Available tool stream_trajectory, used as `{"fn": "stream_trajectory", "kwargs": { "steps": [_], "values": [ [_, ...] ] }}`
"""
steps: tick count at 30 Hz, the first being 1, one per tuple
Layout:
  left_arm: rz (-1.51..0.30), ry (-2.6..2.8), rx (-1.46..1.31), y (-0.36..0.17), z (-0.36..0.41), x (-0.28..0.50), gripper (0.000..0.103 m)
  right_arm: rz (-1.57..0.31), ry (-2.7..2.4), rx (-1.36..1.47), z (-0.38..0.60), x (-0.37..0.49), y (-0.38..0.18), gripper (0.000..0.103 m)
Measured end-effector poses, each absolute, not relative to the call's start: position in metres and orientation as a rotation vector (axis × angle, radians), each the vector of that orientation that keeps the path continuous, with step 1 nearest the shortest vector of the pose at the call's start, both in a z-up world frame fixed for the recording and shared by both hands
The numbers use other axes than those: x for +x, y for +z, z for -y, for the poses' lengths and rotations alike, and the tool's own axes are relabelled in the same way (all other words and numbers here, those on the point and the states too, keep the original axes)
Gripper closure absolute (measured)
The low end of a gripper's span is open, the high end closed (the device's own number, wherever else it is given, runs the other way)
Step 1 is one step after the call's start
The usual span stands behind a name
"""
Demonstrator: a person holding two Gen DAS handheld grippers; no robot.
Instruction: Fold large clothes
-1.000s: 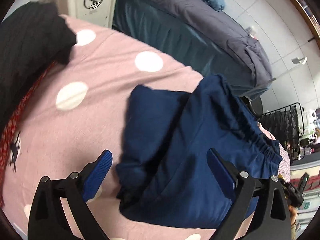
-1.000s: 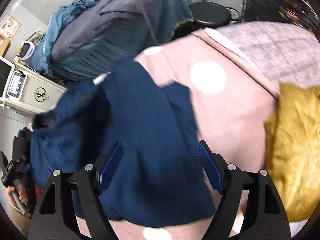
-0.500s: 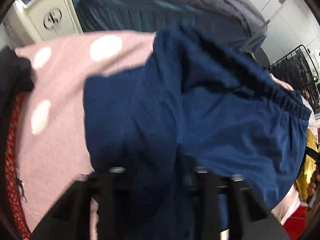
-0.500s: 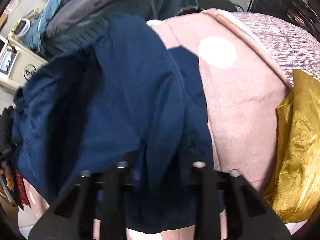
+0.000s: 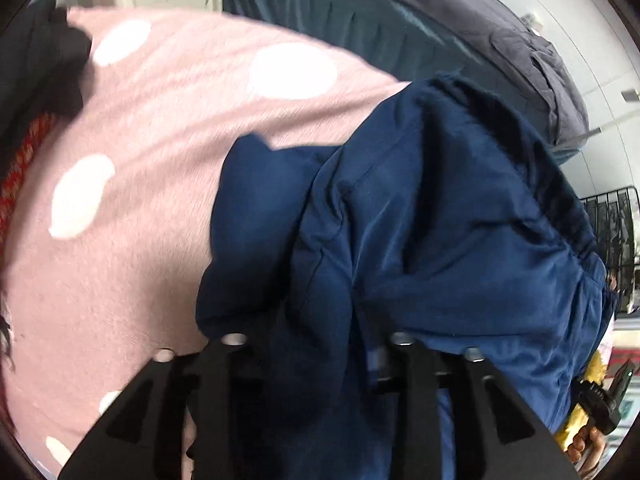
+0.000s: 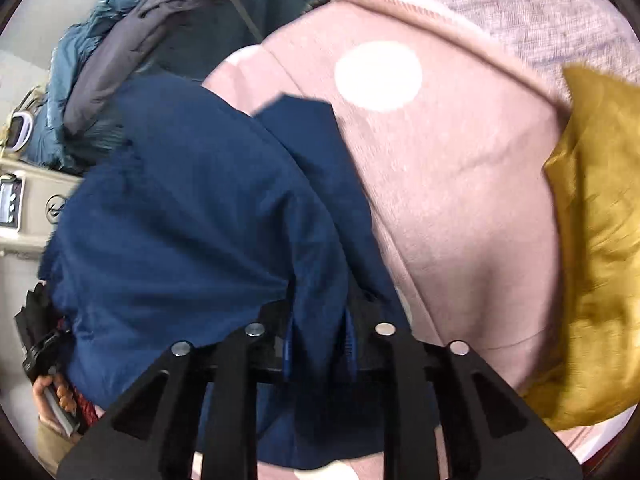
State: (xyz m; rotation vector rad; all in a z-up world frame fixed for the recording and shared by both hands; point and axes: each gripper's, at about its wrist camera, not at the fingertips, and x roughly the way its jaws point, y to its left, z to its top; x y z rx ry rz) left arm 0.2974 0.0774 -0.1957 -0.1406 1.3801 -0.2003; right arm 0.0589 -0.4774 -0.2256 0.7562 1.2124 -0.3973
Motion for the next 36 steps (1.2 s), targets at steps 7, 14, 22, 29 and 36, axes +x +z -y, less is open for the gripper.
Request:
{"fn": "stream_trajectory", "kwargs": {
  "steps": [7, 14, 22, 29, 36],
  "values": [
    [-1.273, -0.179, -0.360, -0.156, -0.144, 0.285, 0.016, -1.161, -0.379, 0.701, 0.483, 0.031, -0.201, 0.030],
    [-1.262, -0.065, -0.572, -0.159, -0.221, 0.232, 0.015, -1.121, -0.358, 0.887, 0.497, -0.015, -0.206, 0.024],
    [-1.301, -0.168, -0.527, -0.168, -0.198, 0.194, 0.012, -1.221, -0.326, 0.751, 0.456, 0.006, -0.218, 0.022],
    [-1.198, -0.299, -0.213, -0.139, -0.133, 0.250, 0.007, -1.194, -0.290, 0.637, 0.466, 0.028, -0.192, 0.022],
    [-1.413, -0.327, -0.092, -0.209, -0.108, 0.303, 0.005, -1.201, -0.199, 0.714, 0.491, 0.062, -0.207, 0.013]
  ]
}}
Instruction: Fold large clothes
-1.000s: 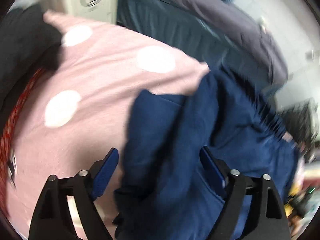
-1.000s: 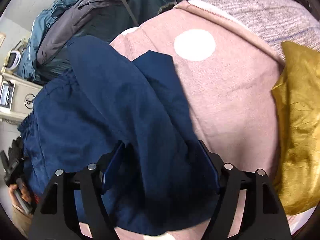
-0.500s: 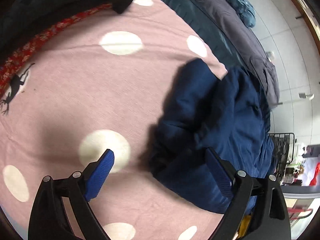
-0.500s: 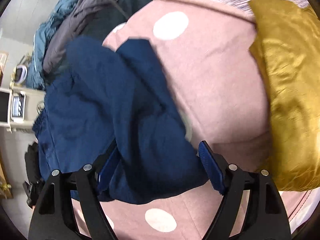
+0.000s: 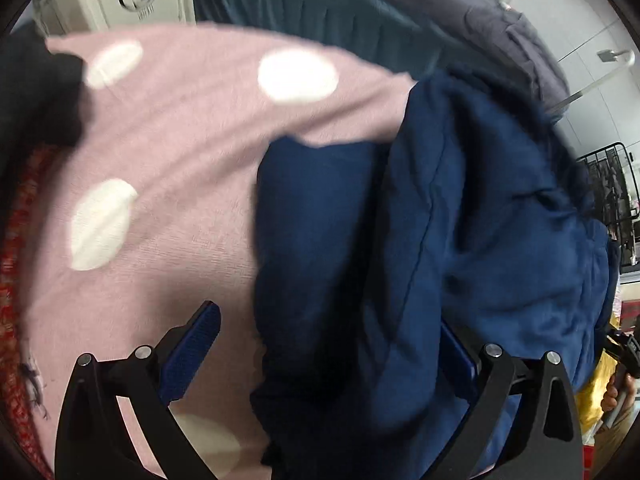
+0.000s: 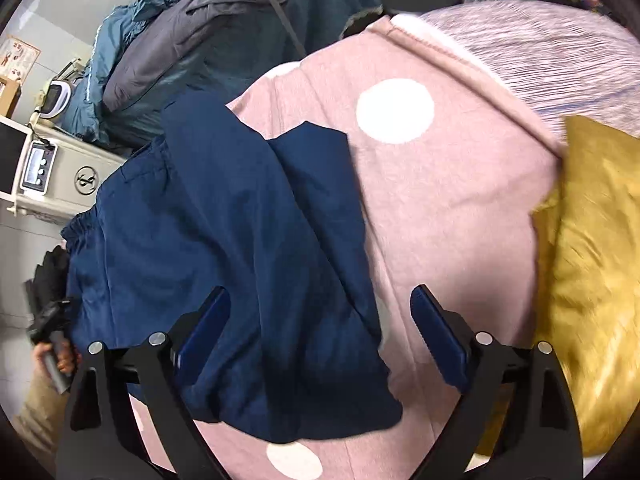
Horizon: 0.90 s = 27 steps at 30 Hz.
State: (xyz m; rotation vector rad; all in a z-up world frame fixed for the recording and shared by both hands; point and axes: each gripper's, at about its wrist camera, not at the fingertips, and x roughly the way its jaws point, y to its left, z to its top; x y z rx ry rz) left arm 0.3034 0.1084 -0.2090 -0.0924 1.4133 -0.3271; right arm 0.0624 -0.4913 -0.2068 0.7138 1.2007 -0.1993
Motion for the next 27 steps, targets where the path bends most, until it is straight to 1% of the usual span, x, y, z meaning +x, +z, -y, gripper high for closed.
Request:
{"fn": "stream_trajectory", "kwargs": {
  "steps": [5, 8, 9, 10, 15, 17, 18, 19, 20, 21, 22, 23, 24, 25, 27],
  "values": [
    [-1.491, -0.368, -0.267, -0.232, -0.117, 0.316, 0.005, -1.294, -0.120, 0.724, 0.494, 0.093, -0.251, 0.013],
    [-1.516, -0.408, -0.278, -0.234, -0.116, 0.321, 0.006, -1.277, -0.045, 0.791, 0.487, 0.110, -0.267, 0.013],
    [-1.527, -0.435, -0.279, -0.234, -0.114, 0.322, 0.007, -1.276, -0.039, 0.795, 0.484, 0.112, -0.271, 0.010],
    [-1.532, -0.448, -0.275, -0.235, -0.112, 0.325, 0.007, -1.278, -0.043, 0.792, 0.480, 0.117, -0.276, 0.004],
    [-1.524, -0.479, -0.234, -0.237, -0.097, 0.333, 0.005, -1.254, -0.056, 0.795, 0.477, 0.119, -0.279, 0.005],
    [-1.514, -0.466, -0.230, -0.237, -0.092, 0.336, 0.007, -1.249, -0.077, 0.774, 0.475, 0.116, -0.278, 0.011],
    [-1.508, -0.460, -0.224, -0.236, -0.085, 0.337, 0.012, -1.248, -0.101, 0.764, 0.473, 0.114, -0.277, 0.017],
    [-1.493, -0.457, -0.220, -0.233, -0.082, 0.335, 0.016, -1.246, -0.116, 0.759, 0.471, 0.114, -0.274, 0.026],
    [-1.484, -0.461, -0.227, -0.230, -0.079, 0.334, 0.027, -1.243, -0.129, 0.756, 0.465, 0.113, -0.271, 0.033],
    [-1.472, -0.455, -0.228, -0.225, -0.076, 0.331, 0.036, -1.241, -0.144, 0.752, 0.460, 0.113, -0.268, 0.043],
    [-1.460, -0.451, -0.219, -0.220, -0.073, 0.328, 0.040, -1.234, -0.166, 0.735, 0.452, 0.113, -0.262, 0.052],
    [-1.449, -0.450, -0.202, -0.215, -0.071, 0.324, 0.049, -1.227, -0.179, 0.713, 0.447, 0.111, -0.257, 0.057],
    [-1.431, -0.454, -0.179, -0.208, -0.068, 0.319, 0.057, -1.222, -0.192, 0.689, 0.441, 0.110, -0.250, 0.065],
    [-1.417, -0.459, -0.166, -0.202, -0.064, 0.315, 0.061, -1.216, -0.210, 0.661, 0.433, 0.108, -0.242, 0.072],
    [-1.377, -0.492, -0.173, -0.184, -0.062, 0.304, 0.072, -1.191, -0.212, 0.649, 0.426, 0.102, -0.223, 0.077]
  ]
}}
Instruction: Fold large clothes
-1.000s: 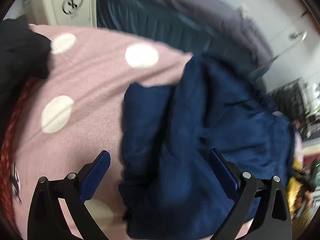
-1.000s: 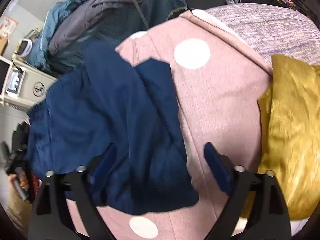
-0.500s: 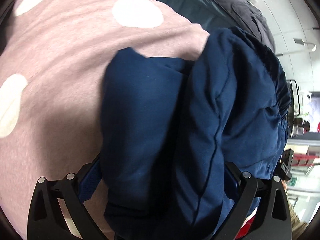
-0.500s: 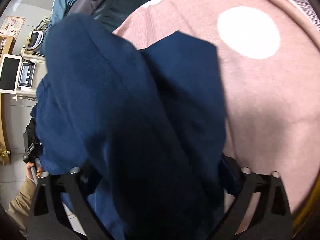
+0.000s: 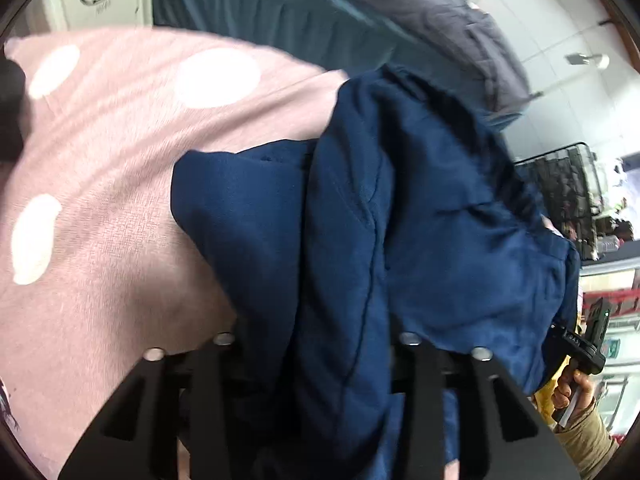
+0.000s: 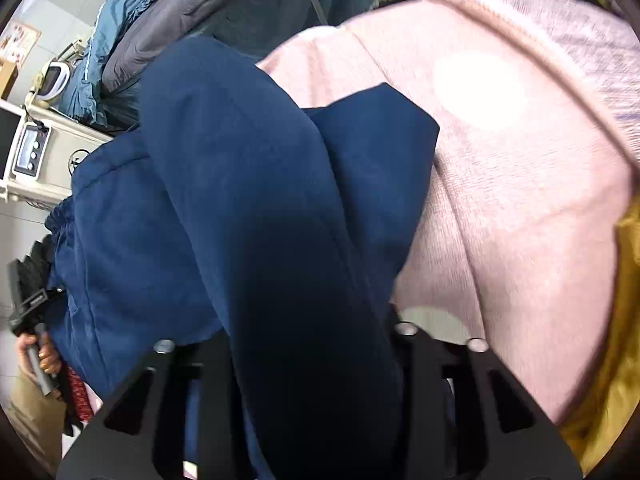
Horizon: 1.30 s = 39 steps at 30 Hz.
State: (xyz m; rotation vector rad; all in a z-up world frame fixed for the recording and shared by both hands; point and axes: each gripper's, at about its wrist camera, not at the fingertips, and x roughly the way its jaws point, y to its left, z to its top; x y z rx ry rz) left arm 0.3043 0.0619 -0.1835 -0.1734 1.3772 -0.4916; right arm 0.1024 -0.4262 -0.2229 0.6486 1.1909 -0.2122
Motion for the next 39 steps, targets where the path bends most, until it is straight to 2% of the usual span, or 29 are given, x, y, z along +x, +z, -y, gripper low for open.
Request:
{"fn": "stream_trajectory", "kwargs": {
  "steps": [3, 7, 12, 15, 21, 25, 31, 35, 39],
  "values": [
    [-1.314, -0.554, -0.234, -0.153, -0.066, 0.286, 0.077, -1.135, -0.200, 0.626, 0.404, 0.091, -0.191, 0.081],
    [-1.240, -0.654, -0.320, -0.108, -0.075, 0.251, 0.078, -1.016, -0.150, 0.731, 0.380, 0.049, -0.141, 0.083],
    [-1.207, -0.731, -0.319, -0.068, -0.093, 0.185, 0.079, -0.971, -0.130, 0.797, 0.338, -0.010, -0.104, 0.083],
    [-1.248, -0.722, -0.363, -0.073, -0.122, 0.155, 0.079, -1.006, -0.166, 0.890, 0.326, -0.053, -0.106, 0.083],
    [-1.384, -0.605, -0.389, -0.123, -0.167, 0.119, 0.079, -1.077, -0.209, 0.969, 0.294, -0.108, -0.137, 0.084],
    [-1.349, -0.599, -0.401, -0.113, -0.172, 0.116, 0.080, -1.044, -0.219, 0.981, 0.299, -0.105, -0.135, 0.084],
    [-1.238, -0.695, -0.328, -0.051, -0.126, 0.116, 0.080, -0.918, -0.134, 0.957, 0.339, -0.098, -0.078, 0.086],
    [-1.093, -0.836, -0.261, 0.015, -0.044, 0.106, 0.080, -0.779, -0.126, 0.949, 0.397, -0.129, -0.026, 0.086],
    [-1.031, -0.976, -0.234, 0.048, 0.054, 0.081, 0.080, -0.638, -0.193, 0.995, 0.492, -0.194, 0.015, 0.086]
  ]
}}
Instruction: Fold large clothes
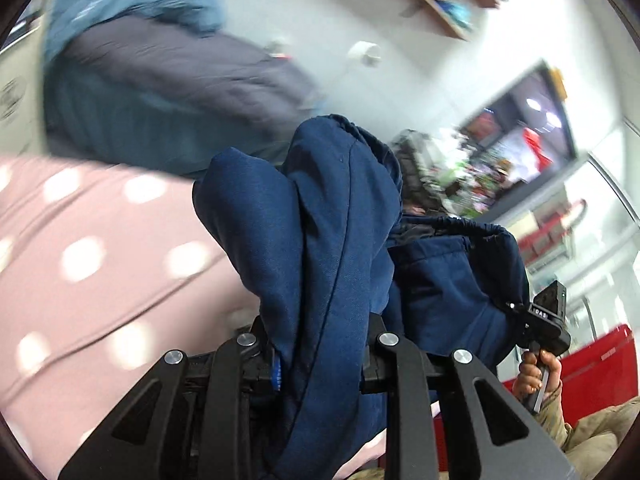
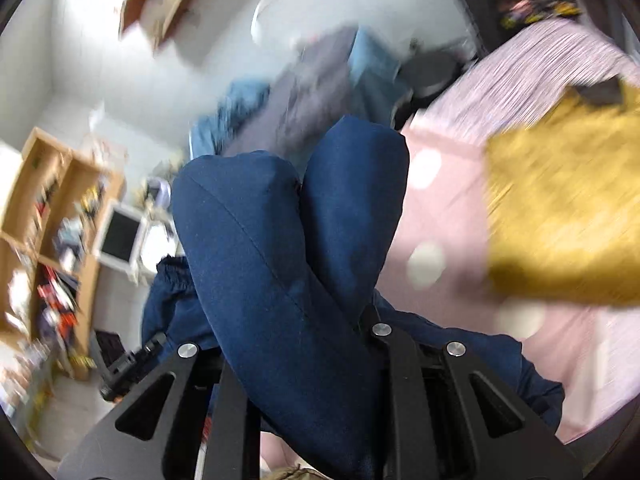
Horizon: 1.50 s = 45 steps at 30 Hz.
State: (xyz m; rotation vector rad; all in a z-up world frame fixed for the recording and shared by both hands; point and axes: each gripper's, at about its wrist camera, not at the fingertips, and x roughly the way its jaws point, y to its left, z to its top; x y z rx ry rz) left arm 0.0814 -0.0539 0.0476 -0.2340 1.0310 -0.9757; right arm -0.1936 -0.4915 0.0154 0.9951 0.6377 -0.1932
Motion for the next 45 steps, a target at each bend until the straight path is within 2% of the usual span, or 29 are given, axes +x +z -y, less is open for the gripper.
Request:
{"fn": "stream_trajectory", "kwargs": {
  "steps": [7, 9, 13, 15, 16, 17, 18, 20, 22, 24, 28, 34, 36, 39, 44, 45],
  "values": [
    [-1.096, -1.251, -0.134, 0.029, 0.295, 0.031, 0.080, -0.499, -0.499, 0.944, 0.645, -0.363, 0.054, 0.086],
    [-1.155, -1.313, -0.102, 0.005, 0.372, 0.013, 0.080, -0.485, -0.586, 0.969, 0.676, -0.400, 0.045, 0.086],
    [-1.261, -1.339, -0.030, -0.049, 0.470, -0.005, 0.080, -0.481, -0.743, 1.057, 0.728, -0.470, 0.009, 0.085],
    [-1.301, -1.229, 0.062, -0.087, 0.501, -0.006, 0.076, -0.534, -0.836, 1.065, 0.752, -0.487, -0.022, 0.082],
    [-1.317, -1.162, 0.086, -0.100, 0.507, -0.003, 0.073, -0.562, -0.891, 1.098, 0.763, -0.496, -0.045, 0.080],
    [-1.343, -1.071, 0.108, -0.120, 0.512, 0.006, 0.062, -0.565, -0.914, 1.127, 0.769, -0.499, -0.057, 0.079],
    [-1.391, -0.989, 0.096, -0.140, 0.512, 0.017, 0.053, -0.566, -0.930, 1.153, 0.775, -0.504, -0.073, 0.073],
    [-1.486, -0.899, 0.003, -0.172, 0.502, 0.039, 0.043, -0.582, -0.973, 1.195, 0.789, -0.511, -0.109, 0.062],
    [-1.548, -0.896, -0.074, -0.189, 0.498, 0.049, 0.032, -0.604, -0.987, 1.196, 0.797, -0.506, -0.130, 0.049],
    [-1.533, -0.884, -0.030, -0.191, 0.501, 0.050, 0.022, -0.613, -1.007, 1.178, 0.802, -0.504, -0.139, 0.037],
    [-1.472, -0.877, 0.041, -0.178, 0.512, 0.047, 0.018, -0.554, -0.982, 1.275, 0.809, -0.512, -0.155, 0.030],
    [-1.439, -0.860, -0.031, -0.143, 0.489, 0.056, 0.019, -0.527, -0.973, 1.300, 0.807, -0.517, -0.141, 0.028],
    [-1.367, -0.844, -0.022, -0.121, 0.476, 0.053, 0.013, -0.510, -1.002, 1.282, 0.799, -0.517, -0.127, 0.028],
    [-1.260, -0.794, 0.017, -0.092, 0.457, 0.048, 0.007, -0.518, -1.067, 1.217, 0.787, -0.513, -0.102, 0.028],
    [-1.134, -0.699, 0.180, -0.059, 0.439, 0.033, 0.007, -0.641, -1.221, 0.966, 0.762, -0.494, -0.054, 0.028],
    [-1.115, -0.688, 0.203, -0.054, 0.436, 0.029, 0.007, -0.669, -1.274, 0.900, 0.757, -0.490, -0.045, 0.020]
  ]
}}
